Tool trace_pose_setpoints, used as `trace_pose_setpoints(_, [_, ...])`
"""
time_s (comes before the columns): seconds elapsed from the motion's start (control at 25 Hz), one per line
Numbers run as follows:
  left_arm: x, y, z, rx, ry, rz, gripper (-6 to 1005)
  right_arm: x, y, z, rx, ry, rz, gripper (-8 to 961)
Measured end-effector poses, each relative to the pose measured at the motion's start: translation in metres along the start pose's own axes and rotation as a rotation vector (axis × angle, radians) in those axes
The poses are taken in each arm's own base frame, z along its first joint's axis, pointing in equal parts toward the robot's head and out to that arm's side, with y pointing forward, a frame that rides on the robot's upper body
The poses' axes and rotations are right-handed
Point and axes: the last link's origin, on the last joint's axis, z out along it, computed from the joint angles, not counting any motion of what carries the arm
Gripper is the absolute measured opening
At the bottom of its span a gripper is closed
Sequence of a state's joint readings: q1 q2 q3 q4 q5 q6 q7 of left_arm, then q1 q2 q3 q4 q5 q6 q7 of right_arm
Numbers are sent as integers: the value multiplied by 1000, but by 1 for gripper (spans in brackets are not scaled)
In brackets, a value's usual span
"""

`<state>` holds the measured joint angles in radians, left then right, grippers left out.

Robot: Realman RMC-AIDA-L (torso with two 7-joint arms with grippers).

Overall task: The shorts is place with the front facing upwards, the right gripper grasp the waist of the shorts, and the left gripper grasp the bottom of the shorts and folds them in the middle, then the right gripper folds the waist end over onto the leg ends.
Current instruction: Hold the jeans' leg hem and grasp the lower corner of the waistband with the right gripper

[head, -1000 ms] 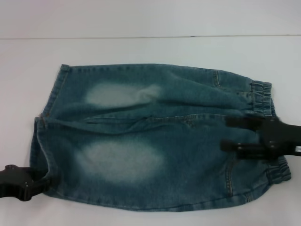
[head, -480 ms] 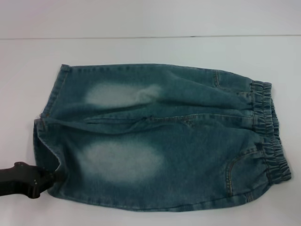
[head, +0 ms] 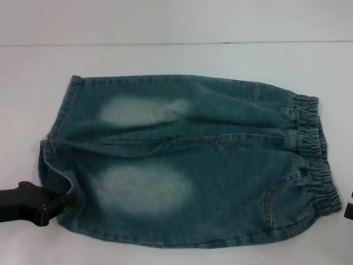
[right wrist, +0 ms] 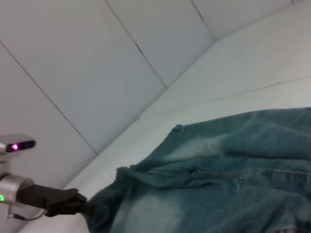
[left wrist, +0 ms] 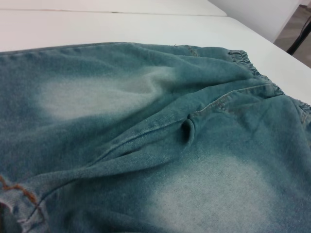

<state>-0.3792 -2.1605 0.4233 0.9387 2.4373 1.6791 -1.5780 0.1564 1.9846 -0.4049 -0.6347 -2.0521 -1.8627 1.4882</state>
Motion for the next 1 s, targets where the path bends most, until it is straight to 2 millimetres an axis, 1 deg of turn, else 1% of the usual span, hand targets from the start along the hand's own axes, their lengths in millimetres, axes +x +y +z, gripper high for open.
trace_pose_setpoints(0.12, [0, 0, -2, 2, -2, -7, 5, 4, -2, -1, 24, -1, 3, 952])
trace_pose_setpoints(0.28, [-1, 1, -3, 2, -2, -7, 6, 8, -9, -5, 95, -12, 3, 952])
trace_pose_setpoints(0.4, [1, 1, -4, 2, -2, -3, 6, 12, -14, -3, 132, -16, 4, 952])
trace_pose_setpoints(0.72, [5, 2, -3, -8, 5, 6, 6, 15, -25, 12, 165, 6, 10, 951])
trace_pose_setpoints(1.0, [9, 2, -2, -13, 2, 17, 6, 16, -29, 30, 163, 63, 13, 951])
